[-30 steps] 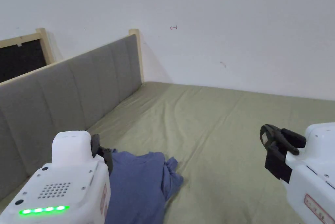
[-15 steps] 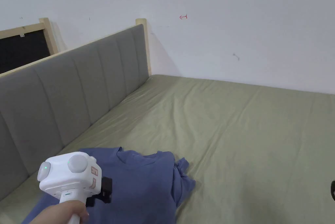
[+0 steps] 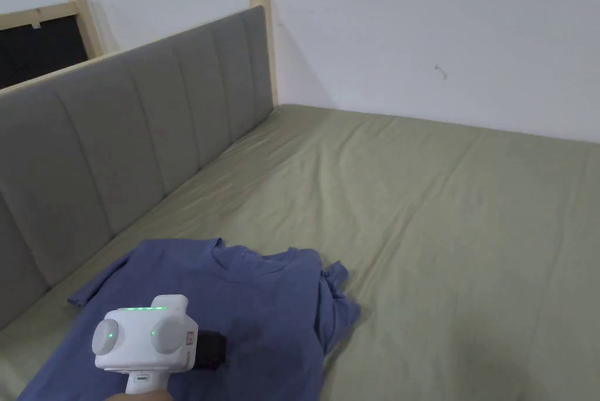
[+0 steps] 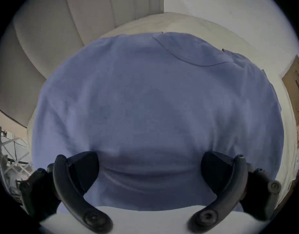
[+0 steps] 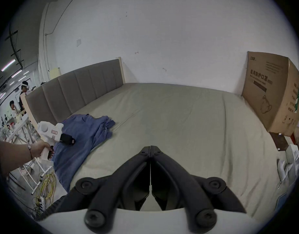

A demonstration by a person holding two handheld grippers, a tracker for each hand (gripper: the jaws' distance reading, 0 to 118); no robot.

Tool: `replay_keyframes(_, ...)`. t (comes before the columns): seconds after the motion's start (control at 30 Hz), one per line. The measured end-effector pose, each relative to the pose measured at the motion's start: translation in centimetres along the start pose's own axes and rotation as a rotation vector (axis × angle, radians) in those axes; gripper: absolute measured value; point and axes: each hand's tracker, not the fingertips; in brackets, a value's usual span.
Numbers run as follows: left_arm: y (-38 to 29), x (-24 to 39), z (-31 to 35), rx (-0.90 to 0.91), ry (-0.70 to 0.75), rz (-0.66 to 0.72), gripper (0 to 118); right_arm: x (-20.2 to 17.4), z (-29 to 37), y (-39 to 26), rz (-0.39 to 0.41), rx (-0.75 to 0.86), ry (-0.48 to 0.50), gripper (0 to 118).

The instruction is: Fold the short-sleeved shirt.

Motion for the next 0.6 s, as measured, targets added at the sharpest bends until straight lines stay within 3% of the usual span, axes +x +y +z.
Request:
replay_keyframes(0.07, -0.8, 0.4, 2.5, 0.057, -0.022, -0.01, 94, -0.2, 0.3, 0.0, 0.004, -0.007, 0.017, 0)
replay_keyframes(0.1, -1.0, 0.4, 3.8, 0.095, -0.022, -0.028, 73, -0.7, 0.7, 0.3, 0.009, -0.006, 0.022, 0)
replay_keyframes(0.17, -1.3, -0.4, 4.7, 0.094, -0.028, -0.025, 4, -0.8, 1.4, 0.4, 0.017, 0.007, 0.026, 0)
replay_keyframes(0.3, -1.7, -2.3, 7.6, 0.112, -0.04, 0.013, 1, -0.4, 3.0, 0.2, -0.037, 0.034, 0.049, 0)
replay_keyframes(0.47, 0.1, -4.2, 13.0, 0.309, -0.021, 0.041, 0, 0.5, 5.2, 0.4, -0.084, 0.085, 0.05, 0)
replay_keyframes(0.6, 0.8, -2.7, 19.2, 0.458, -0.063, -0.094, 0, 0.9, 7.4, 1.3, -0.12, 0.163, 0.036, 0)
